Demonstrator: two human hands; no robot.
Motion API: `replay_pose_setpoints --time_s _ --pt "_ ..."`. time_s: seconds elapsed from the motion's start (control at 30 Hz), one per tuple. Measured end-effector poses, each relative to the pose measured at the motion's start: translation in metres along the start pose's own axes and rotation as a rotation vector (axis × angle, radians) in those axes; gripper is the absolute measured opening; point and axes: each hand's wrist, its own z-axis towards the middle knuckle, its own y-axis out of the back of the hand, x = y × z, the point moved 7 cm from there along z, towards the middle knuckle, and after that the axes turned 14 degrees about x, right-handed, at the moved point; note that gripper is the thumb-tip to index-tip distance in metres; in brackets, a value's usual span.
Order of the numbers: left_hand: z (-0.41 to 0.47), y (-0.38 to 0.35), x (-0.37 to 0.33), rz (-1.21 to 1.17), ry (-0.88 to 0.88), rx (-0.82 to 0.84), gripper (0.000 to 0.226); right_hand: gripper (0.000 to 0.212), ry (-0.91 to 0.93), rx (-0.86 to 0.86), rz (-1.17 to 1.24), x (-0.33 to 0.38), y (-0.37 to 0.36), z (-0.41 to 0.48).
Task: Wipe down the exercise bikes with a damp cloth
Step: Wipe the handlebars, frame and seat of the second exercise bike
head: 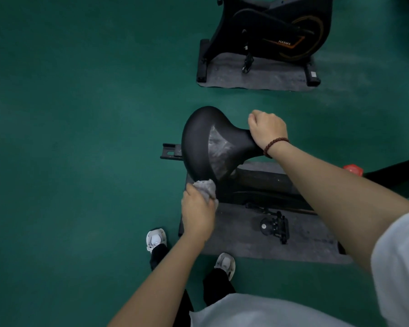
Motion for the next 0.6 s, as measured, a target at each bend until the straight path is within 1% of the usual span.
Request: replay_pose_setpoints --time_s 0.07,0.13,0.23,0.27,0.3,0.33,0.4,0.43,0.47,0.5,0.53,0.6 --pt "0.005 0.02 0.009 0.024 0.043 -0.02 0.044 0.029 0.071 -0.034 -0.019 0.006 0.0 -0.007" --pt "0.01 0.05 0.009 -0.009 0.055 -0.091 0.047 0.025 0.121 -0.095 0.058 0.012 0.004 -0.018" --pt "0.013 0.098 -0.015 -0.127 -0.046 -0.235 0.045 0.021 0.192 -0.198 0.288 0.03 0.013 -0.041" --pt "0.012 0.11 -0.027 -0.168 -0.098 -0.266 0.046 0.019 0.219 -0.183 0.391 0.039 0.013 -0.047" --pt "0.011 0.118 -0.04 -0.195 -0.153 -0.282 0.048 0.018 0.246 -0.116 0.517 0.049 0.007 -0.05" --pt "0.01 0.123 -0.054 -0.21 -0.206 -0.281 0.049 0.019 0.273 0.012 0.662 0.062 -0.001 -0.053" --pt "0.01 0.123 -0.08 -0.222 -0.309 -0.209 0.053 0.034 0.313 0.318 1.009 0.091 -0.02 -0.062" --pt "0.011 0.118 -0.09 -0.225 -0.351 -0.151 0.054 0.04 0.316 0.413 1.209 0.101 -0.025 -0.066" --pt "0.013 0.113 -0.097 -0.225 -0.388 -0.095 0.055 0.041 0.3 0.457 1.391 0.107 -0.028 -0.068" --pt "0.014 0.107 -0.103 -0.215 -0.42 -0.051 0.055 0.04 0.274 0.472 1.525 0.108 -0.029 -0.068" --pt "0.014 0.102 -0.106 -0.187 -0.447 -0.024 0.054 0.037 0.245 0.48 1.595 0.107 -0.029 -0.067" --pt "0.015 0.095 -0.11 -0.087 -0.483 0.005 0.057 0.028 0.218 0.531 1.593 0.105 -0.028 -0.067"
